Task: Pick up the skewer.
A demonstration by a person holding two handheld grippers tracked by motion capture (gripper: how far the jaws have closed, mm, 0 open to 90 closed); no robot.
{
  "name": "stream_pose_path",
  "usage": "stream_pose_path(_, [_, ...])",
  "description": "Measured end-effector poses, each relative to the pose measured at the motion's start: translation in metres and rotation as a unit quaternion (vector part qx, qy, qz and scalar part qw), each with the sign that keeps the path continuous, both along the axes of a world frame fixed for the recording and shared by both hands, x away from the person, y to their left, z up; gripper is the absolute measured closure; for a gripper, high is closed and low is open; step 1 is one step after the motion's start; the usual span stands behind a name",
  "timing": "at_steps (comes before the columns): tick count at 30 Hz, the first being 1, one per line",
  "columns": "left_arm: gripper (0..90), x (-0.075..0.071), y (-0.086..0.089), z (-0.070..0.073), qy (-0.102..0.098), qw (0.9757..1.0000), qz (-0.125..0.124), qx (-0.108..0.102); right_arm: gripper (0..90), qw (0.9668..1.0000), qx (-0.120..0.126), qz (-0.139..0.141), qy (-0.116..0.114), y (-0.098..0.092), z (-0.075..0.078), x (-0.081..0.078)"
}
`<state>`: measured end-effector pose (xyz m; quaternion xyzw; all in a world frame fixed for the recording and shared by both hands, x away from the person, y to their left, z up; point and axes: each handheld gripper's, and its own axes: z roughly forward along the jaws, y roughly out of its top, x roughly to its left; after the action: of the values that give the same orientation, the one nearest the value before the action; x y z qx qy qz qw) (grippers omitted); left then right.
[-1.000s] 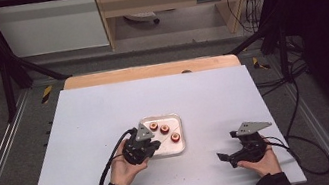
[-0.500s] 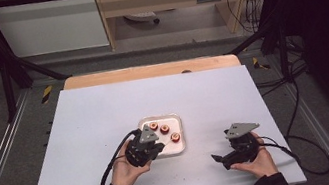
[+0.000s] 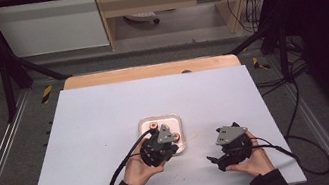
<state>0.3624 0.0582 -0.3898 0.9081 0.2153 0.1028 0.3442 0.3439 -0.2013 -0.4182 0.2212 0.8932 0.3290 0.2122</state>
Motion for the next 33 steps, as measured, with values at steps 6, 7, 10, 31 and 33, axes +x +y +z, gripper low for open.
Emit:
stream_pose_path(6, [88.5,0.000,-0.012,0.000,0.005,0.9999,-0.014,0.008,9.9,0.9986,-0.035,0.032,-0.023,0.009,0.005,-0.002])
stream_pose_path(7, [88.5,-0.001,-0.014,0.000,0.005,0.9998,-0.016,0.009,9.9,0.9986,-0.035,0.032,-0.023,0.009,0.005,-0.002])
stream_pose_path(10, [88.5,0.000,-0.020,0.000,0.008,0.9996,-0.022,0.013,12.9,0.9968,-0.053,0.049,-0.034,0.014,0.007,-0.004])
stream_pose_path(31, [88.5,-0.006,-0.051,-0.004,0.020,0.9974,-0.062,0.030,49.9,0.9641,-0.160,0.180,-0.111,0.025,0.006,-0.007])
stream_pose_path(33, [88.5,-0.007,-0.052,-0.004,0.020,0.9970,-0.066,0.034,53.0,0.9591,-0.171,0.192,-0.118,0.026,0.004,-0.008])
